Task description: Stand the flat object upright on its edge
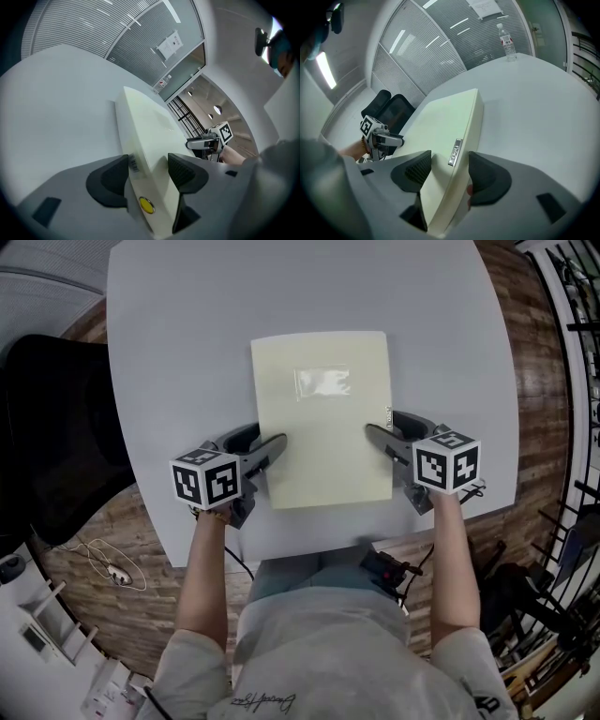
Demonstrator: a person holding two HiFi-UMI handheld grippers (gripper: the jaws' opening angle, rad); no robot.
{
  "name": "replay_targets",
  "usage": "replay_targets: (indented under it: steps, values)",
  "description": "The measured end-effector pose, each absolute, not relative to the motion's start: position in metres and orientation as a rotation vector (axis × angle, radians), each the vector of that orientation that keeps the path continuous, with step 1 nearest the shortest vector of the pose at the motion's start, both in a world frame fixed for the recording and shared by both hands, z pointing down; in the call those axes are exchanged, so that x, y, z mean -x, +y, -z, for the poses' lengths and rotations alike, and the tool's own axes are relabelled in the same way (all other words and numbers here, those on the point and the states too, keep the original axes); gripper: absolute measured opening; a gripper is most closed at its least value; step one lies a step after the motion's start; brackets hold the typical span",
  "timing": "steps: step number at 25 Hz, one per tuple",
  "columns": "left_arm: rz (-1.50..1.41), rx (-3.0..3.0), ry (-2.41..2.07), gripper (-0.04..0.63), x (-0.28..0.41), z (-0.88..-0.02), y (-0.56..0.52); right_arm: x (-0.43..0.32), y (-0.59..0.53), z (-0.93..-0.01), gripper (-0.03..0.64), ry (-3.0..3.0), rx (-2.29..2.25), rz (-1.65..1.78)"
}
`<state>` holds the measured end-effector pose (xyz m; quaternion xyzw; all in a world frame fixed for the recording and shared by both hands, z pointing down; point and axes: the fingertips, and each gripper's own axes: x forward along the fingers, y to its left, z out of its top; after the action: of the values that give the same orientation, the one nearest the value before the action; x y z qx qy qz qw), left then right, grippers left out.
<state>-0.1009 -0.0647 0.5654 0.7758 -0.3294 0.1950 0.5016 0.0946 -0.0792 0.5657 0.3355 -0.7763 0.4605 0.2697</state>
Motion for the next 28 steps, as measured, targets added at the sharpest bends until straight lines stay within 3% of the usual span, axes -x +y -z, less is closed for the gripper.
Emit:
replay_targets:
  steps: [28]
  values:
    - [-0.449, -1.876, -0.818, 0.259, 0.102, -0.551, -0.068, -0.092, -0.086, -0.549, 0.242, -2.119, -0.979, -1.183]
